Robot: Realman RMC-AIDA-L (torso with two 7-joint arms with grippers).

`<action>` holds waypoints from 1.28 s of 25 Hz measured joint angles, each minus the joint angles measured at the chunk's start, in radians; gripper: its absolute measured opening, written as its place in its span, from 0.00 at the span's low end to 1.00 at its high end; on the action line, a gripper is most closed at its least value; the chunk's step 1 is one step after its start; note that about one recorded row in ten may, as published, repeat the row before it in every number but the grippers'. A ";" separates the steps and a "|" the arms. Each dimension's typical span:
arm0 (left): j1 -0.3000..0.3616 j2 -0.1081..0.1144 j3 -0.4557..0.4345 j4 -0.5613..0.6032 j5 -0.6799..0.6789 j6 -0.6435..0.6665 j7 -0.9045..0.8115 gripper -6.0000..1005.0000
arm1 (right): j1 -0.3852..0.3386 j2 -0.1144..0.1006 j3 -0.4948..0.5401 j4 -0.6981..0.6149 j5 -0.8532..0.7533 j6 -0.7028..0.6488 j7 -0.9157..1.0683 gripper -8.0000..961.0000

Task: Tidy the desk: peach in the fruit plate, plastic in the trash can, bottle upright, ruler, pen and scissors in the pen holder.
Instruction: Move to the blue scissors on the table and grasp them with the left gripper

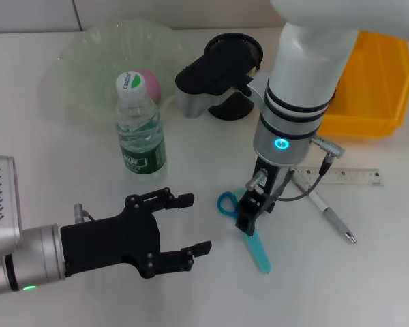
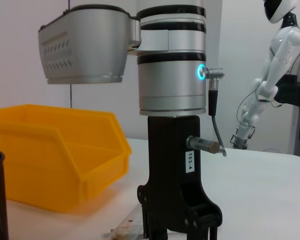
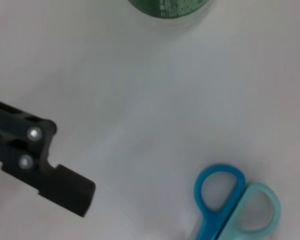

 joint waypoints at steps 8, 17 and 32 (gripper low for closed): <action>-0.001 0.000 0.002 -0.001 0.000 -0.002 0.000 0.79 | 0.007 0.000 0.017 0.002 0.011 -0.005 0.000 0.58; -0.004 0.000 0.002 -0.001 0.000 -0.003 0.000 0.79 | 0.031 0.000 0.018 0.040 0.013 -0.002 0.001 0.59; 0.003 0.003 -0.010 0.002 -0.005 0.005 0.000 0.79 | -0.181 -0.007 0.189 -0.191 -0.119 -0.087 0.000 0.61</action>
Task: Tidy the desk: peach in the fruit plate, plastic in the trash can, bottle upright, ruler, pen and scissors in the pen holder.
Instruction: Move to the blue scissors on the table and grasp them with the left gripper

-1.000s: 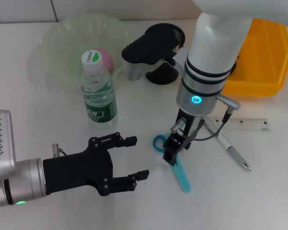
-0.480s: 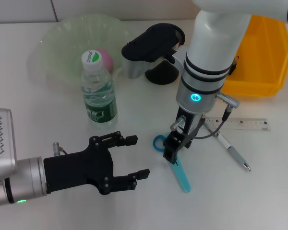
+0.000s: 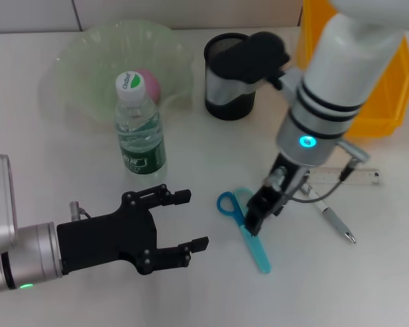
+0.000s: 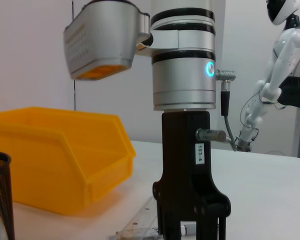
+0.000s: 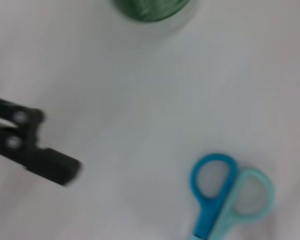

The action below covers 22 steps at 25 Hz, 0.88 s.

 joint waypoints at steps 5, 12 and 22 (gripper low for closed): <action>0.002 0.000 -0.020 -0.004 -0.003 0.001 0.000 0.79 | -0.140 -0.003 0.136 -0.226 -0.102 -0.113 -0.002 0.61; -0.004 -0.001 -0.048 -0.004 -0.004 0.003 -0.003 0.79 | -0.291 -0.006 0.313 -0.561 -0.157 -0.237 -0.043 0.62; -0.012 -0.001 -0.077 0.007 -0.012 0.068 -0.066 0.79 | -0.614 -0.003 0.561 -0.885 0.203 -0.242 -0.309 0.63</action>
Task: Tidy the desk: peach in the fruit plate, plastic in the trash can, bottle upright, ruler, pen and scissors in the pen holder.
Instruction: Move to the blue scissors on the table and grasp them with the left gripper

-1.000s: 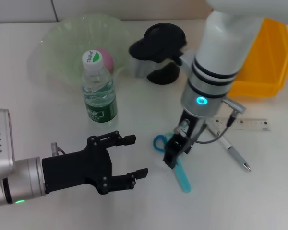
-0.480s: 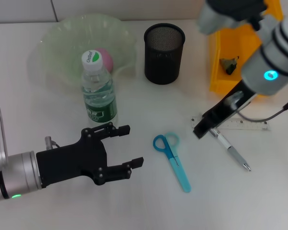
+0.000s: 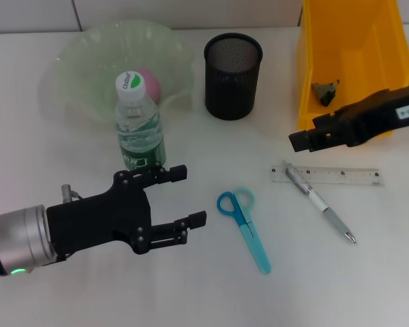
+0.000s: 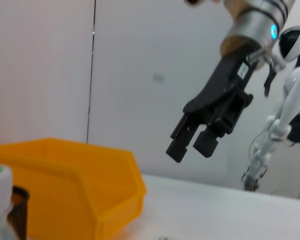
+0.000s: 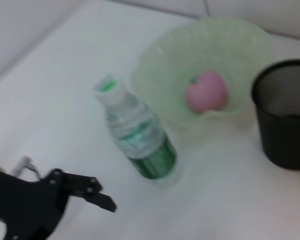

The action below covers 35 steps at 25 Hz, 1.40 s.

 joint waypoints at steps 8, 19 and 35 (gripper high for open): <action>0.000 0.000 -0.035 0.023 -0.012 0.092 -0.076 0.79 | -0.165 0.004 0.021 -0.028 0.179 -0.008 -0.234 0.64; 0.005 -0.004 -0.036 0.077 -0.070 0.093 -0.259 0.79 | -0.347 0.001 0.299 0.311 0.507 -0.053 -0.884 0.83; -0.012 -0.012 0.059 0.214 -0.183 0.002 -0.560 0.79 | -0.250 -0.005 0.648 0.901 0.449 -0.127 -1.464 0.86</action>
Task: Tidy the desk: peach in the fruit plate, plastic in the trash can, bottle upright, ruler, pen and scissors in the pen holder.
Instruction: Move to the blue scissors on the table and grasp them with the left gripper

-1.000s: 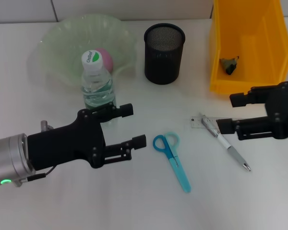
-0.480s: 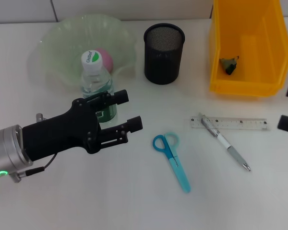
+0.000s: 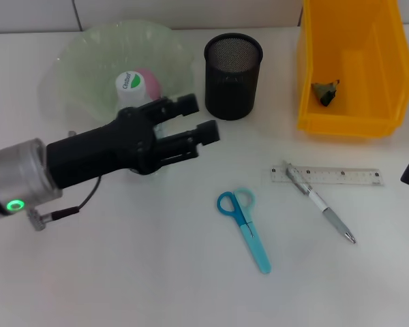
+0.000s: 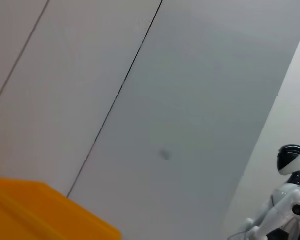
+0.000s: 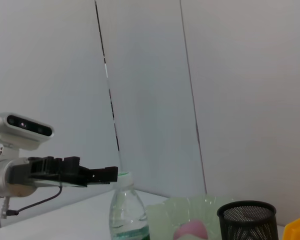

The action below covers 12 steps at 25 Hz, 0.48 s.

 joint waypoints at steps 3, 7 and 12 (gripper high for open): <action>0.022 0.001 0.127 0.138 -0.015 -0.113 -0.105 0.79 | 0.011 -0.001 -0.002 0.016 -0.009 0.018 -0.005 0.86; 0.052 0.010 0.278 0.358 0.065 -0.326 -0.276 0.79 | 0.028 0.000 -0.003 0.019 -0.055 0.037 -0.006 0.86; 0.044 0.007 0.310 0.534 0.265 -0.384 -0.516 0.79 | 0.034 0.000 -0.001 0.022 -0.079 0.064 -0.009 0.86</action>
